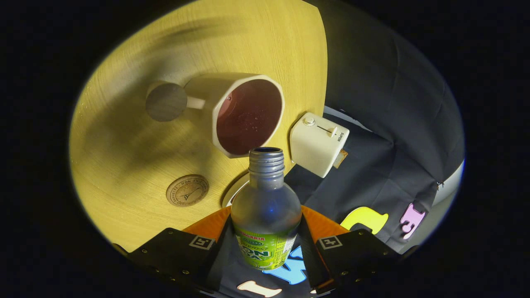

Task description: Take the bottle from table, then pour the juice into the cup, finally place the bottle on the coaster

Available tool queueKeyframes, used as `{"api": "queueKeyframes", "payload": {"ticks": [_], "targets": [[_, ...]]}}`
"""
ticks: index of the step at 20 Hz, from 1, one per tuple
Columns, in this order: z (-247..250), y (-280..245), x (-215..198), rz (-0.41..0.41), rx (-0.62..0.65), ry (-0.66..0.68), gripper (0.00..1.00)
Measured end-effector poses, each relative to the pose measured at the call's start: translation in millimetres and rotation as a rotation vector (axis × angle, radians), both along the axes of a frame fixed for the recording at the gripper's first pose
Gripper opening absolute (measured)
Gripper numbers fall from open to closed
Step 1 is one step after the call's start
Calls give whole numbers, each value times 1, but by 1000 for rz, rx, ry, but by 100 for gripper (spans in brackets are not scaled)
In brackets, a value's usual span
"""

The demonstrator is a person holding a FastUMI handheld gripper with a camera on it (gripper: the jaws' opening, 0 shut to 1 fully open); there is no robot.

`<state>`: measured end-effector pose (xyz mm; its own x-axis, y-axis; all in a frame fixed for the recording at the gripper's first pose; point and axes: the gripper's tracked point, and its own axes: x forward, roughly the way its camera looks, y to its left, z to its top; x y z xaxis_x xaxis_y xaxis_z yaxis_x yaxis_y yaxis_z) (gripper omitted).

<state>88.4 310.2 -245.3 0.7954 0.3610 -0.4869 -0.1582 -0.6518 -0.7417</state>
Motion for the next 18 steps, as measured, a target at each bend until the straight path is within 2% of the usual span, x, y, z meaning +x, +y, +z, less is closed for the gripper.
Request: {"api": "queueKeyframes", "payload": {"ticks": [7, 18], "targets": [[-4, -7, -3, -52, 90, 60, 76], [-7, -31, 6, -182, 280, 147, 76]]}}
